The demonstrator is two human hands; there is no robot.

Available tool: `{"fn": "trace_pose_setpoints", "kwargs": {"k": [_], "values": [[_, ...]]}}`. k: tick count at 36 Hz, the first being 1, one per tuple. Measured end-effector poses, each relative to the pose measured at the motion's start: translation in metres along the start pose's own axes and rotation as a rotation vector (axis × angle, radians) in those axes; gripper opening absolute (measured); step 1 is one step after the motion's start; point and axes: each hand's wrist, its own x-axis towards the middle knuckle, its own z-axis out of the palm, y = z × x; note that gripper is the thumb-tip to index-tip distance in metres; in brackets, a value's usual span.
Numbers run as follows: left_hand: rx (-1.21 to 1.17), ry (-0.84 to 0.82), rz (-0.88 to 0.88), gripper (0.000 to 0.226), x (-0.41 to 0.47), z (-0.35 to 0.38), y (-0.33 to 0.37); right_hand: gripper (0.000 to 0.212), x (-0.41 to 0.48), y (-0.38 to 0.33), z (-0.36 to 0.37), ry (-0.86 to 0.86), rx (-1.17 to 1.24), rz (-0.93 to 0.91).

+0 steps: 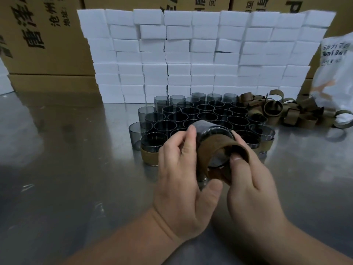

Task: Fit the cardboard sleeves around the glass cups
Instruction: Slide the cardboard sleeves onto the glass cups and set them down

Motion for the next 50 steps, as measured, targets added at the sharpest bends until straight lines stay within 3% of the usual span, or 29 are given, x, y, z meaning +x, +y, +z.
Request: {"fn": "trace_pose_setpoints", "kwargs": {"k": [5, 9, 12, 18, 23, 28, 38, 50], "values": [[0.011, 0.049, -0.047, 0.071, 0.002, 0.002, -0.001, 0.063, -0.002, 0.002, 0.001, -0.027, -0.068, -0.072], [-0.055, 0.062, -0.066, 0.07, 0.004, 0.003, -0.001, 0.04, -0.003, -0.003, 0.003, -0.063, -0.09, -0.087], [-0.119, 0.097, -0.072, 0.069, 0.004, 0.005, -0.001, 0.04, -0.006, -0.005, 0.001, -0.086, -0.085, -0.102], [-0.182, 0.135, -0.088, 0.065, 0.005, 0.003, -0.002, 0.056, -0.005, -0.012, 0.0, -0.119, -0.061, -0.083], [-0.19, 0.209, -0.086, 0.044, 0.006, 0.005, -0.005, 0.083, -0.003, -0.008, 0.001, -0.174, 0.114, -0.04], [-0.194, 0.235, -0.109, 0.045, 0.006, 0.004, -0.004, 0.062, -0.003, -0.006, 0.001, -0.189, 0.129, -0.07], [-0.217, 0.26, -0.167, 0.048, 0.008, 0.003, -0.008, 0.079, -0.003, -0.002, 0.002, -0.154, 0.107, -0.07], [-0.232, 0.285, -0.153, 0.04, 0.011, 0.002, -0.014, 0.06, -0.001, 0.002, 0.001, -0.045, 0.155, -0.146]]}}
